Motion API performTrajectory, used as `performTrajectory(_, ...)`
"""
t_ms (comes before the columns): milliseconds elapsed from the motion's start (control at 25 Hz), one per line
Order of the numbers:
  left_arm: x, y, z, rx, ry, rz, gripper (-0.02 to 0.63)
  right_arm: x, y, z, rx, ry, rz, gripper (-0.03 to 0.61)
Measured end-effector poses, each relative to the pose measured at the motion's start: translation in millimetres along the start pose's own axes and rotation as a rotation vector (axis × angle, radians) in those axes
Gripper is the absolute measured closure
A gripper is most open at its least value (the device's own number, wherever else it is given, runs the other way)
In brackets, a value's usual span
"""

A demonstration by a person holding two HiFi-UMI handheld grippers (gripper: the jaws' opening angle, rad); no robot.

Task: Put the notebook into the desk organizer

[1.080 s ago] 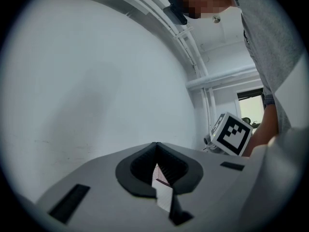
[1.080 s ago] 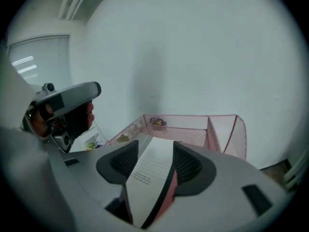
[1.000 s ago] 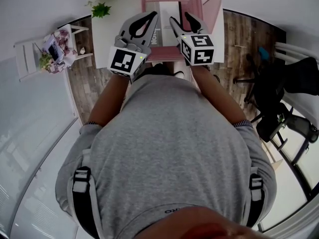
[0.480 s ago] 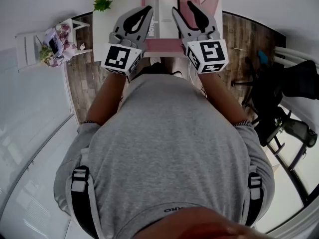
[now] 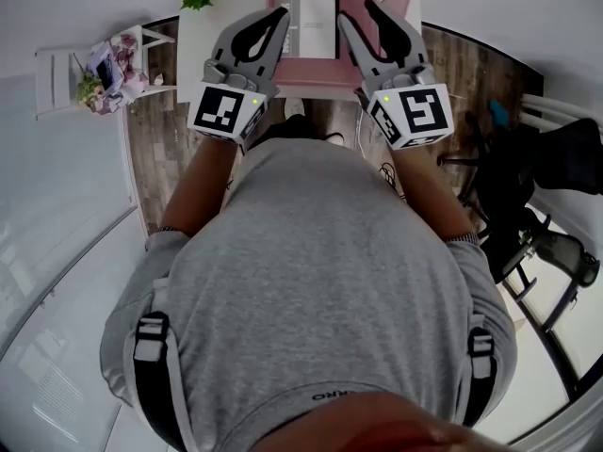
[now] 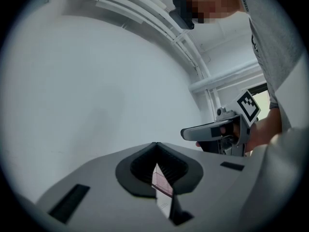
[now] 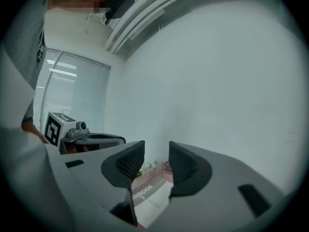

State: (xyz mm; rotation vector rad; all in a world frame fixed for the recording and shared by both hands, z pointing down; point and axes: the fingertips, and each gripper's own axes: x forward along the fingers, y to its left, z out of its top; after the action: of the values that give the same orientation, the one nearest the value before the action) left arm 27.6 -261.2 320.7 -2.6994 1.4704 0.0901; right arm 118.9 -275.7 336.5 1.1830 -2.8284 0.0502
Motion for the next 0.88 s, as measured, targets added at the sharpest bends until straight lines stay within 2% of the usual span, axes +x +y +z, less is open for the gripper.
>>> performTrajectory(160,-9.3,-12.3,2.5,0.006,-0.003,0.007,0.595,-16.6,6.4,2.0,0.004,-0.018,0.034,0.457)
performTrajectory(240,-13.2,-19.1,2.8,0.007,0.0,0.007,0.595,-25.2,9.7,2.8,-0.012,-0.027,0.043,0.507)
performTrajectory(520,-25.0,-38.4,4.6,0.011,-0.006,0.007,0.595,-48.6,21.5,-1.1,-0.044,-0.041,0.077,0.568)
performTrajectory(880,-33.6,-47.5,-2.9,0.008,0.006,0.025,0.595,-67.1,13.4,-19.1,-0.018,-0.029,0.122,0.572)
